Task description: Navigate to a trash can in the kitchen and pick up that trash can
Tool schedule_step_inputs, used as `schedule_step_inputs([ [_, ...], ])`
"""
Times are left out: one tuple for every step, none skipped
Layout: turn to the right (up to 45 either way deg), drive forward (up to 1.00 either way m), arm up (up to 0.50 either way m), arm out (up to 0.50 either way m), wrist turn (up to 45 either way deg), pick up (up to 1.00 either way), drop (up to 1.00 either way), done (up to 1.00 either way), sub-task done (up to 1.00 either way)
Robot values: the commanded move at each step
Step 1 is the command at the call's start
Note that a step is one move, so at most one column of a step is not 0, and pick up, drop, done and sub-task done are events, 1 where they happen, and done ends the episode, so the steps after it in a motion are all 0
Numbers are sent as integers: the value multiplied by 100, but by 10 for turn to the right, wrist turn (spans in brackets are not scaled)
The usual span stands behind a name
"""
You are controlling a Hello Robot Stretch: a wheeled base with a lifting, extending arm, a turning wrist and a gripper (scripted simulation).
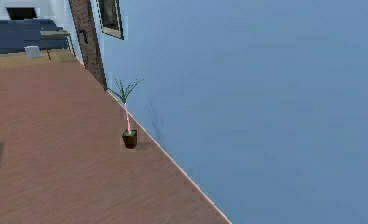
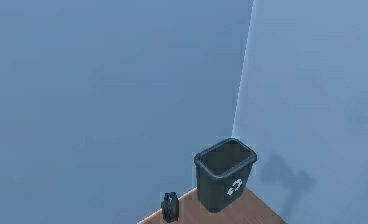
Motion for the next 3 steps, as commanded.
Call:
schedule_step_inputs([
  [0,0,22,0,0,0,0,0,0],
  [0,0,0,50,0,0,0,0,0],
  [0,0,0,0,450,0,0,0,0],
])
